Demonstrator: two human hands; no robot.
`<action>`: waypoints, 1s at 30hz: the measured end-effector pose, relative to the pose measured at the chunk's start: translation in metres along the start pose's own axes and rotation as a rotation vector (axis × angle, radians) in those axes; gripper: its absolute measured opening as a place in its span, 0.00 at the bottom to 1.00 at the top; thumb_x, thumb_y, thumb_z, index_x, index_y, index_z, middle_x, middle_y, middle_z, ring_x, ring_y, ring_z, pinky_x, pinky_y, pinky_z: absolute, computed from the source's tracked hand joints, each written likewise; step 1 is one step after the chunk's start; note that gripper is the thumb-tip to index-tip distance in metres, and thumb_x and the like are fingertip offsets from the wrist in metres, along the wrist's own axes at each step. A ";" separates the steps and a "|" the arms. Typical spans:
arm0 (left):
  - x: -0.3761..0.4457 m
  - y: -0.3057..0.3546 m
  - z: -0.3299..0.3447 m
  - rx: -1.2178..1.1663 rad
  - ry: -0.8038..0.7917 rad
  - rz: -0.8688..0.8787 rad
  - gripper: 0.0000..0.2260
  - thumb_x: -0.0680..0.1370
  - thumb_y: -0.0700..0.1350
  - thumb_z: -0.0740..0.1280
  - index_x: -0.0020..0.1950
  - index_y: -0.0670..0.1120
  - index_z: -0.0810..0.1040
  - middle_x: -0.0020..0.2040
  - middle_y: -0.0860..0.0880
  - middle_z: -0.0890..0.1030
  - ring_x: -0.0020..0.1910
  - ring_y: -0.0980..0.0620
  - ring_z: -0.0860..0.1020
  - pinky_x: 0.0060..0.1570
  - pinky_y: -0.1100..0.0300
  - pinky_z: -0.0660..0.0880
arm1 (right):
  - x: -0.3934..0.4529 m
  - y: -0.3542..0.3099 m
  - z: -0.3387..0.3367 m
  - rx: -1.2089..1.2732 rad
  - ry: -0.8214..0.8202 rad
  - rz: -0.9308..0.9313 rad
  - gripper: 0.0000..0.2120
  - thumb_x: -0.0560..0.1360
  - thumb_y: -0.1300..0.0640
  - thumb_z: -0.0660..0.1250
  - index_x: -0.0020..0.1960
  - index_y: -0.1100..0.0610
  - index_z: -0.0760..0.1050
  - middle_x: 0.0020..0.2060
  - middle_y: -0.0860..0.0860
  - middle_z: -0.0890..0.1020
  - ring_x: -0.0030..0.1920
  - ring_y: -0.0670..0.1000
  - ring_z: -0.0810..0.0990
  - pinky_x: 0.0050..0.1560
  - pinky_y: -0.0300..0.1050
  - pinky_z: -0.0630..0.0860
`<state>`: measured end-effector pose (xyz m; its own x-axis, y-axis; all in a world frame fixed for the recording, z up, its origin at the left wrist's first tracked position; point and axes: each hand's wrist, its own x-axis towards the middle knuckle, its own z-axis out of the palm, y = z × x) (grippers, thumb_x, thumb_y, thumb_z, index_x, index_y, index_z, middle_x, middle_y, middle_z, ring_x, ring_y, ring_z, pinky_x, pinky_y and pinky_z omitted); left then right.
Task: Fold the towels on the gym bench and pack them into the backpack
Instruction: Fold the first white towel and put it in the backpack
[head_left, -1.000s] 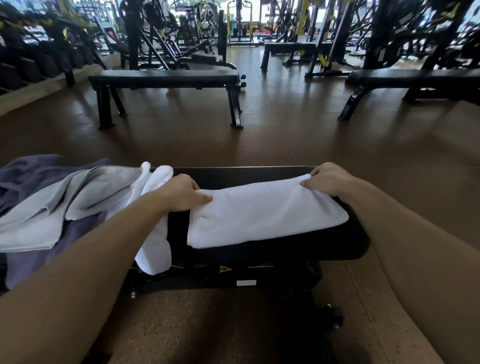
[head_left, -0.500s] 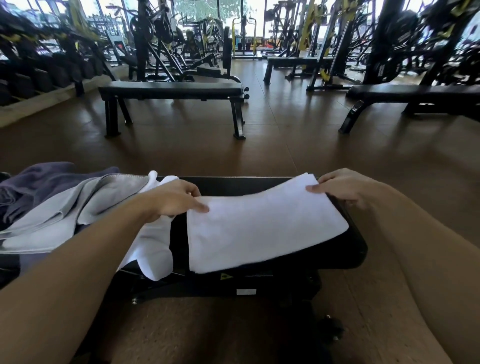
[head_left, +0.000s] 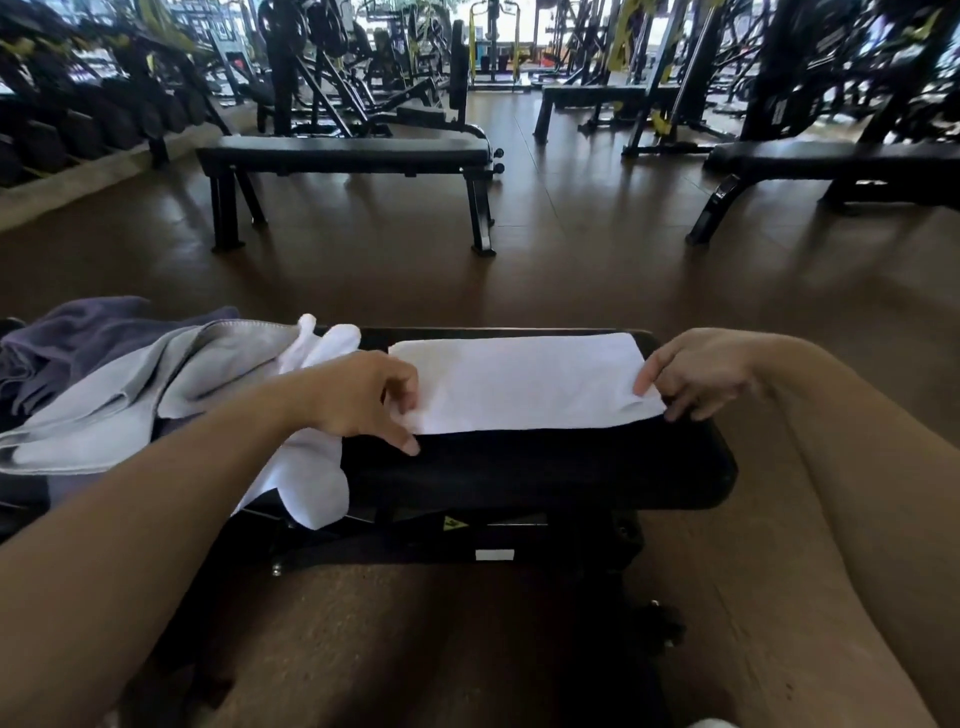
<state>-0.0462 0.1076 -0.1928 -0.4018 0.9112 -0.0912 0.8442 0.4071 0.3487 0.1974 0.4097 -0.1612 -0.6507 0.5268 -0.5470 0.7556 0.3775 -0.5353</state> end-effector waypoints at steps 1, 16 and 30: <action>-0.002 0.003 0.003 -0.015 0.003 -0.021 0.18 0.64 0.61 0.81 0.42 0.54 0.77 0.44 0.55 0.80 0.47 0.54 0.78 0.52 0.59 0.74 | -0.001 -0.002 0.000 -0.089 0.037 0.004 0.16 0.79 0.69 0.59 0.52 0.56 0.83 0.43 0.56 0.83 0.45 0.57 0.84 0.39 0.44 0.78; -0.007 0.012 0.008 -0.039 0.167 0.114 0.04 0.77 0.44 0.73 0.45 0.53 0.85 0.45 0.59 0.83 0.46 0.60 0.81 0.54 0.59 0.77 | 0.010 -0.012 0.020 -0.497 0.128 -0.432 0.12 0.70 0.54 0.76 0.51 0.42 0.82 0.51 0.40 0.78 0.55 0.43 0.79 0.54 0.41 0.75; -0.012 0.013 0.005 -0.005 0.334 -0.050 0.03 0.78 0.47 0.70 0.45 0.53 0.80 0.46 0.58 0.84 0.46 0.61 0.76 0.52 0.84 0.54 | 0.012 -0.004 0.020 -0.433 0.419 -0.611 0.03 0.74 0.51 0.73 0.42 0.46 0.82 0.39 0.39 0.83 0.48 0.45 0.82 0.46 0.40 0.71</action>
<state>-0.0282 0.1023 -0.1919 -0.5375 0.8186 0.2024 0.8190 0.4496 0.3564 0.1850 0.3989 -0.1780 -0.9358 0.3420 0.0857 0.2993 0.8991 -0.3195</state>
